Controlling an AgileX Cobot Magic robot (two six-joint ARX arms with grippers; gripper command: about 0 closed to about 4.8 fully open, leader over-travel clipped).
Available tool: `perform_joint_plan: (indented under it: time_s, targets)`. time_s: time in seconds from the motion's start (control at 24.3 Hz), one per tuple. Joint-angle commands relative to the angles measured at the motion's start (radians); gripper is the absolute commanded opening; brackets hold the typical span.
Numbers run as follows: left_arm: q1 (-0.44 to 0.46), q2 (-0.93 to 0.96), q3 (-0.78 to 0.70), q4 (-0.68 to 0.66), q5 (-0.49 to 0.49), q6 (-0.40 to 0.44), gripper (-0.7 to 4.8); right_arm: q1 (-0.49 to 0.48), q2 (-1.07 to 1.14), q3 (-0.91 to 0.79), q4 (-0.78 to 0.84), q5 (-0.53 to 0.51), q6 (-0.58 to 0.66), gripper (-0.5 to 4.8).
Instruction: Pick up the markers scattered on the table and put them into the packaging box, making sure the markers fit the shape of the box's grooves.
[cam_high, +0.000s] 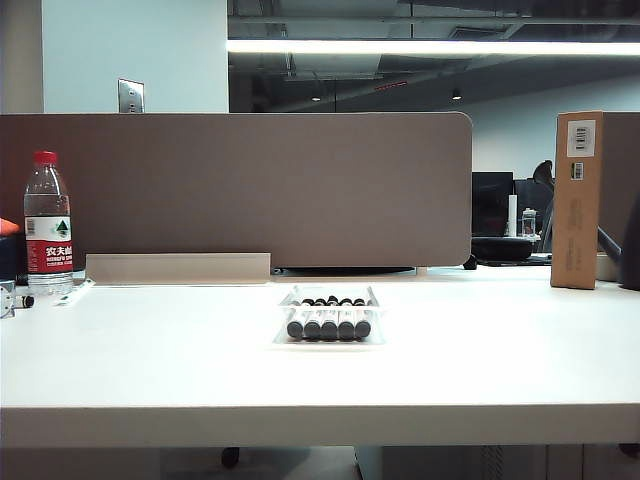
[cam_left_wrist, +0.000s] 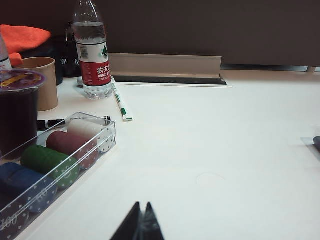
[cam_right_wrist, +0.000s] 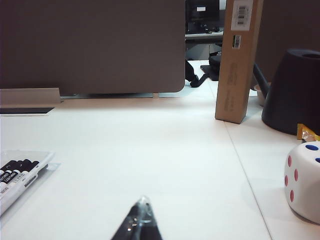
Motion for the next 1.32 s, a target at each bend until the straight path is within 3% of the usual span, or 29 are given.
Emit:
perform_joint_plan:
  time_s: [0.04, 1.32]
  targets:
    - [0.000, 0.000, 0.004, 0.006, 0.000, -0.003, -0.02, 0.000, -0.001, -0.005, 0.014, 0.003, 0.001, -0.05]
    - [-0.001, 0.000, 0.004, 0.006, 0.000, -0.003, -0.02, 0.000, -0.001, -0.005, 0.014, 0.025, -0.006, -0.05]
